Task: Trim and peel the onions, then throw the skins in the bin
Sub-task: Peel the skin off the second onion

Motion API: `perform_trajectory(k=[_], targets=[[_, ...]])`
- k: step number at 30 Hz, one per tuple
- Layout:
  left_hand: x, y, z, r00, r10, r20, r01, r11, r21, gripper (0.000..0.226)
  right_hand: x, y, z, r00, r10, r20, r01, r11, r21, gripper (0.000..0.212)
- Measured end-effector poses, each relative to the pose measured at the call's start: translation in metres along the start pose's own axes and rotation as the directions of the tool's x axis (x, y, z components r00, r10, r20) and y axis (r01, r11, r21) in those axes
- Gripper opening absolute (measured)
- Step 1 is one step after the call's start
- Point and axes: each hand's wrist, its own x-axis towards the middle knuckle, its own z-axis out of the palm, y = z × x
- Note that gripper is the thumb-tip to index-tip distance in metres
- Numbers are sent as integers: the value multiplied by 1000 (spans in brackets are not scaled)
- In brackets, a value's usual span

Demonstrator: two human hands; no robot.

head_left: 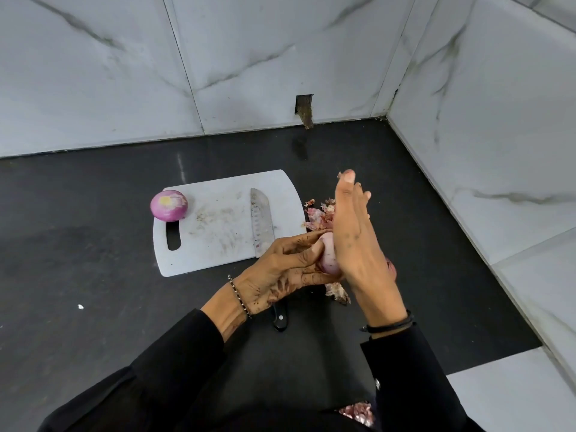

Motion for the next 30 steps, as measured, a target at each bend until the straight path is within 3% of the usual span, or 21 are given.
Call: perform_trajectory(k=[3,8,12,14,18,22,26,30], targets=[[-1,-1,-1,997,-12,70,18,996,-88,56,5,3,-12,989,142,38,-146,980,132,80],[1,3,-1,994,-9,110,22,992,-124,57,2,4,-23,982,186,43,-190,970,151,74],[3,4,3,995,-13,99,24,993,-114,52,-8,-6,-22,993,118,2,-117,985,127,72],[4,2,3,999,-12,45,17,995,-95,38,-13,-11,-18,999,33,-28,-30,994,102,63],[0,0,7,1000,0,-5,1,991,136,22,-13,-6,-3,984,-174,-45,171,983,-64,60],[-3,-4,9,998,59,-15,-51,941,334,29,2,20,-1,968,-250,-18,214,862,-460,107],[1,-20,19,987,18,-160,14,980,198,19,11,25,-2,950,-274,-150,148,818,-556,86],[9,-22,25,950,-1,-314,44,991,129,21,7,17,10,918,-245,-310,24,818,-574,92]])
